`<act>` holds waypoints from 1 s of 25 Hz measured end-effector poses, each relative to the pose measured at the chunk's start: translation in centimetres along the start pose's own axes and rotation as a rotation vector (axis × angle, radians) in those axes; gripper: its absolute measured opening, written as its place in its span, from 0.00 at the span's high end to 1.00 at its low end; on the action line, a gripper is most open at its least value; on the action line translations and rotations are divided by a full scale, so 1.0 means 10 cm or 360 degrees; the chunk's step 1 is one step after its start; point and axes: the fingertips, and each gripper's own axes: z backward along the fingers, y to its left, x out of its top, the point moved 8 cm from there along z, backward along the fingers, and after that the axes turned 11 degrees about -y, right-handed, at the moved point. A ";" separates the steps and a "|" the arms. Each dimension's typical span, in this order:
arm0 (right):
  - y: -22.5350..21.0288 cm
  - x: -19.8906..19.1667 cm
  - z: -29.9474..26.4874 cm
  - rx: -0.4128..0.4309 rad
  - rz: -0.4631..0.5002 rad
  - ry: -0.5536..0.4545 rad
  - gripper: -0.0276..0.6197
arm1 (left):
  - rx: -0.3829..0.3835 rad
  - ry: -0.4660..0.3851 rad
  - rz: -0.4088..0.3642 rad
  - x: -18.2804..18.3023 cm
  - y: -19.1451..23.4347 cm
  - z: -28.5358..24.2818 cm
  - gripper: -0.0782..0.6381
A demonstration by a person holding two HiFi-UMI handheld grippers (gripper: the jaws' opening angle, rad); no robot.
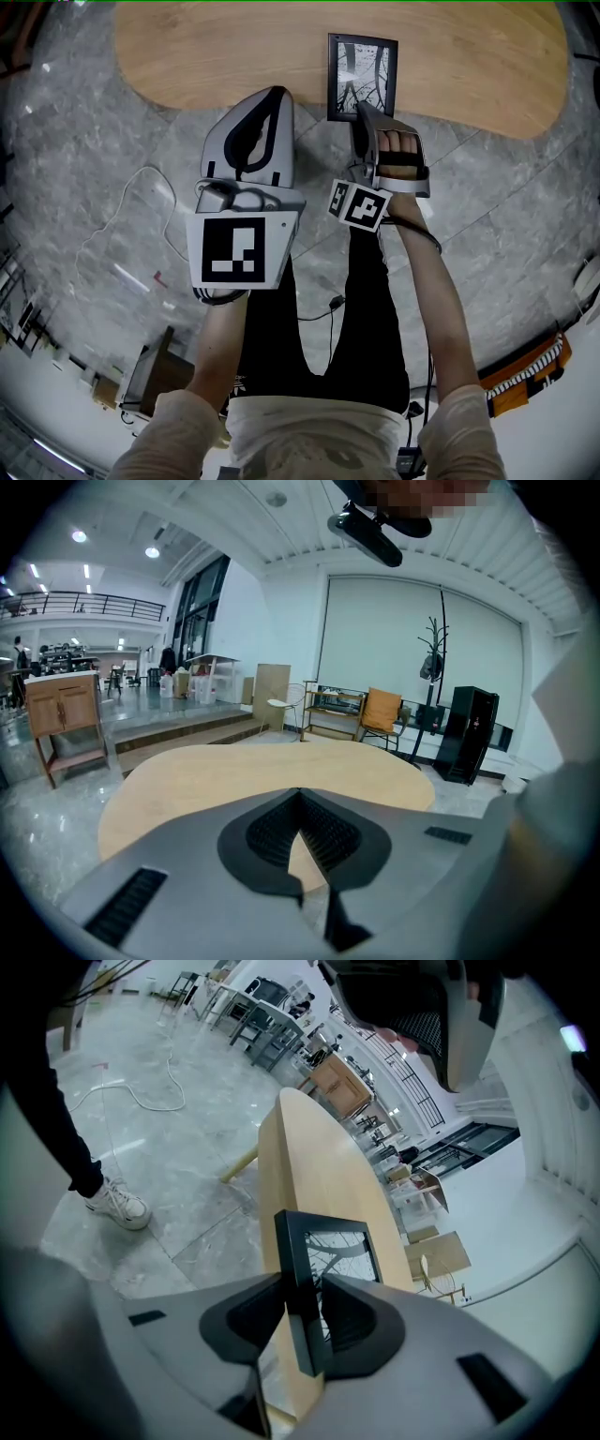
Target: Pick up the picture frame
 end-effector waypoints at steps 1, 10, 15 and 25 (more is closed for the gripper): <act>0.00 0.00 0.00 -0.0006 0.0009 0.0001 0.76 | 0.0001 0.0000 0.0000 0.00 0.00 0.01 0.88; -0.31 0.16 0.06 -0.0094 -0.0133 0.0014 0.81 | 0.0010 -0.0029 -0.0014 0.13 0.03 0.08 0.88; -0.83 0.25 0.13 -0.0207 -0.0255 0.0046 0.83 | 0.0013 -0.0112 -0.0019 0.46 0.03 0.12 0.88; -2.47 0.69 0.76 -0.0573 -0.0375 -0.0049 0.84 | 0.0083 -0.0285 -0.0077 1.63 0.07 0.41 0.88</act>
